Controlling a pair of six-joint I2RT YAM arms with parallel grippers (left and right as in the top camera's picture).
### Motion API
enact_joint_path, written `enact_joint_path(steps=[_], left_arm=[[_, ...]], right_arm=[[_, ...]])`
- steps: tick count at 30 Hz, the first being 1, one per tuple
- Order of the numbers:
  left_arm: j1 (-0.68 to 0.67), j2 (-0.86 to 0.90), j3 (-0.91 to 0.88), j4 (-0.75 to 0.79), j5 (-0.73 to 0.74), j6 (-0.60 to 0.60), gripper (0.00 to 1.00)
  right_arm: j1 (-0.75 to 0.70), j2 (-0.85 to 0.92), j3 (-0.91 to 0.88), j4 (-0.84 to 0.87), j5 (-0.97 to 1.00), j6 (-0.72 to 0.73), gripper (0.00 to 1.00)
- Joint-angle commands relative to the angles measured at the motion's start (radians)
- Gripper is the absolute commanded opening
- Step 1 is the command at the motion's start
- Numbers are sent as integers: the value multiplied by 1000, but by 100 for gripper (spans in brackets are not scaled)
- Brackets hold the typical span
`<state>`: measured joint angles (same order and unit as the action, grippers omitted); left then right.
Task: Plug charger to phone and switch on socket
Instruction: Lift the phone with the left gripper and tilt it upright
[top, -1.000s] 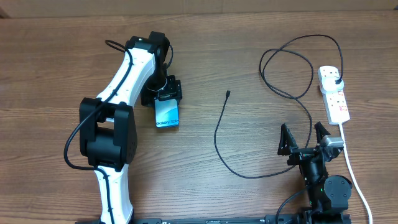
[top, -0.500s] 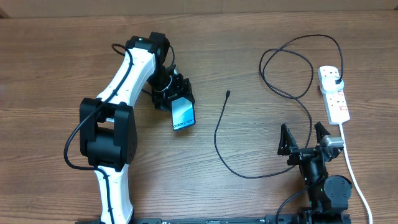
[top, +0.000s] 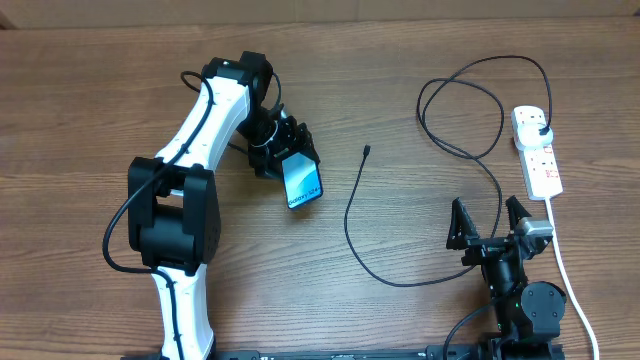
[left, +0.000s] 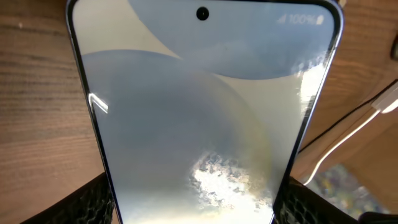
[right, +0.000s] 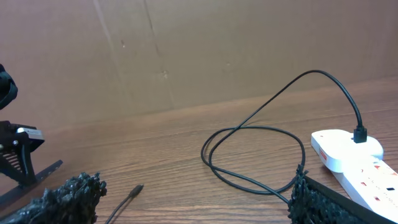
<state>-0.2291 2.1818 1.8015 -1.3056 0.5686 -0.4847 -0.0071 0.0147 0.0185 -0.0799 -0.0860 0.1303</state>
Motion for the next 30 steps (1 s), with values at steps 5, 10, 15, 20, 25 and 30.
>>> enact_joint_path(steps=[5,10,15,20,25,30], left_arm=[[1,3,29,-22,62,-245,68],[1,3,29,-39,134,-312,68],[3,3,29,-68,234,-327,65],[29,3,29,-80,338,-324,65],[65,3,29,-84,428,-349,67],[93,3,29,-90,473,-386,68]], right_arm=[[-7,-12,-10,4,6,-5,100],[-7,-12,-10,4,6,-5,100],[-7,-12,-10,4,6,-5,100],[-7,-12,-10,4,6,-5,100],[-7,-12,-10,4,6,-5,100],[-7,-12,-10,5,6,-5,100]])
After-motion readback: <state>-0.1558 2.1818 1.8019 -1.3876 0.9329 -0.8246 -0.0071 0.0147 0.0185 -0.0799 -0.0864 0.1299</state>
